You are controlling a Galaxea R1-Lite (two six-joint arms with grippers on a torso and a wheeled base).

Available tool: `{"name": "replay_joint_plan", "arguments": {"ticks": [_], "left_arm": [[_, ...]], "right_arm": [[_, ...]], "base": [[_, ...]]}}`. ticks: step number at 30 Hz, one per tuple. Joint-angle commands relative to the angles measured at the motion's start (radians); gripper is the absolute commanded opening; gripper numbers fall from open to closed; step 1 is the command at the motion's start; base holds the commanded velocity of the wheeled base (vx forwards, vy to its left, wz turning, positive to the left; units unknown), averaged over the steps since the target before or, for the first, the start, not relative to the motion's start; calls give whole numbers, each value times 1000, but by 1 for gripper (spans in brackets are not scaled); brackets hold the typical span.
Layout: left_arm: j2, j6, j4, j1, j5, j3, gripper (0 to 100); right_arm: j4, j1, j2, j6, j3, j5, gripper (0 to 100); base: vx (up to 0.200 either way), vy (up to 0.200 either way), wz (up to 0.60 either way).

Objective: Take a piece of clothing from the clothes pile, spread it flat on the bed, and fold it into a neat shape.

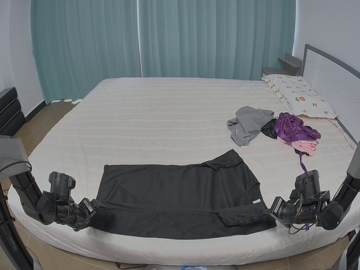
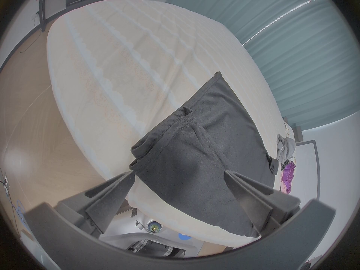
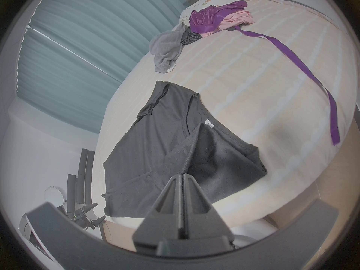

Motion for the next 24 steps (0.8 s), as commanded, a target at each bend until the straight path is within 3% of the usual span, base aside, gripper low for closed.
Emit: {"name": "replay_joint_plan", "arguments": {"ticks": [1,7,14,15,20,24], "left_arm": [[1,0,-1,0,-1,0,100],[1,0,-1,0,-1,0,100],[1,0,-1,0,-1,0,100],[1,0,-1,0,-1,0,100],[1,0,-1,0,-1,0,100],[1,0,-1,0,-1,0,100]], "right_arm": [[8,-14,-34,-2,3,1,0],[116,-22,-31,-13,-12,21,0],[108,-40,52,-128,9,43,0],[108,-40,72,-149,12,43,100],[99,-40,150,-191,5,20,100],[14,-57,178,-195,-23,-11,100]], "base": [[0,0,0],[0,0,0],[0,0,0],[0,0,0],[0,0,0],[0,0,0]]}}
